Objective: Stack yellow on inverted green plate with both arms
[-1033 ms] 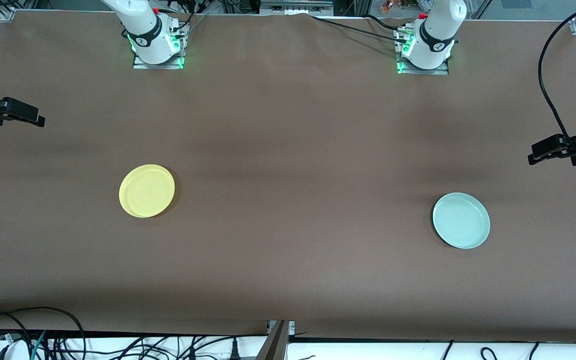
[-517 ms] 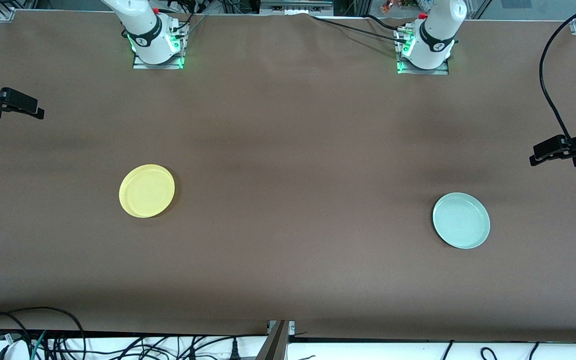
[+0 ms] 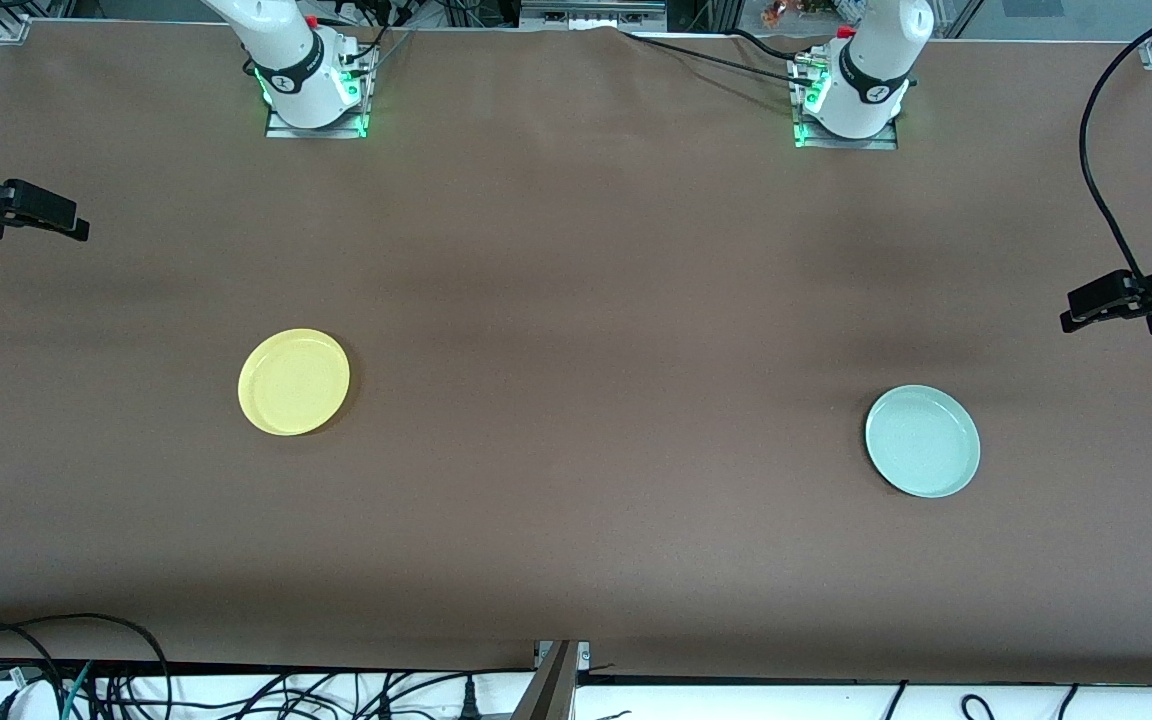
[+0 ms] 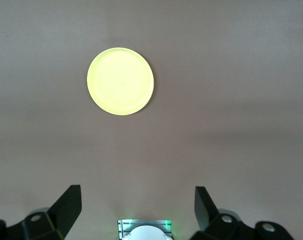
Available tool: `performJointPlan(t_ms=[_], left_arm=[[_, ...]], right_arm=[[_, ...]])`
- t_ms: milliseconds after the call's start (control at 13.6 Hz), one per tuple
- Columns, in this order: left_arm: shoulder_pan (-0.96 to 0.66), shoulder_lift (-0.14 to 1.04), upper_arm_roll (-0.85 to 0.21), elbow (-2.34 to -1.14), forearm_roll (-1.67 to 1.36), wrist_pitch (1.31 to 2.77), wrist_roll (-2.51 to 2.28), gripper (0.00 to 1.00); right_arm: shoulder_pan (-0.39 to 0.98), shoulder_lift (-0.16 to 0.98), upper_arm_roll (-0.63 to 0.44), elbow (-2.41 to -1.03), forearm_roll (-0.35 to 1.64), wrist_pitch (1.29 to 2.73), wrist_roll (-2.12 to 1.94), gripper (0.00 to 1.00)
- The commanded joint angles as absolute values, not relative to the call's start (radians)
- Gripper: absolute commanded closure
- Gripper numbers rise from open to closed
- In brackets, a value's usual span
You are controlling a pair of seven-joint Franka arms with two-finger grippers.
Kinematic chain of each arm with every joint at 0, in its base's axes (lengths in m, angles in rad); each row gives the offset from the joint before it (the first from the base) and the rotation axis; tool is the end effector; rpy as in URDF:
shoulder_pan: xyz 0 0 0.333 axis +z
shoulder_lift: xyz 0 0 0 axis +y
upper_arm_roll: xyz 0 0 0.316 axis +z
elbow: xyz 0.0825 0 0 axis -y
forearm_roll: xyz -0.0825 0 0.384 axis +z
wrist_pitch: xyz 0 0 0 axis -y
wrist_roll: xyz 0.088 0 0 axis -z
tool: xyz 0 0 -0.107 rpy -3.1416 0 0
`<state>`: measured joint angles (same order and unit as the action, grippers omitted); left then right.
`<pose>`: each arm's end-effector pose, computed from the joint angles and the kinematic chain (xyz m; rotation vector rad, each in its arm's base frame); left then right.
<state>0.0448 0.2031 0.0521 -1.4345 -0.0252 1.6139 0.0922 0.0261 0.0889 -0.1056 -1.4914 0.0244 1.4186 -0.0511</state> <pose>0.6162 0.0541 0.5736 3.1246 0.0080 -0.0343 0.5632 -0.0392 0.5998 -3.1059 0.0419 0.2489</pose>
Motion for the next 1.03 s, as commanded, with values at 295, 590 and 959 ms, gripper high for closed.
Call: performJointPlan(t_ms=[295,590,959], left_arm=[[0.023,0.212,0.044,-1.434,-0.041,1.623,0.098,0.0],[0.023,0.218,0.046,-1.434,0.014,1.623,0.094,0.0],[0.038,0.216,0.048,-1.433,-0.075,1.624,0.126,0.0]], right_arm=[[0.023,0.087,-0.101,-1.489,0.015,1.41,-0.064,0.0],[0.026,0.09,-0.101,-1.489,0.025,1.41,-0.06,0.0],[0.026,0.095,-0.1,-1.488,0.018,1.42,-0.066,0.0]])
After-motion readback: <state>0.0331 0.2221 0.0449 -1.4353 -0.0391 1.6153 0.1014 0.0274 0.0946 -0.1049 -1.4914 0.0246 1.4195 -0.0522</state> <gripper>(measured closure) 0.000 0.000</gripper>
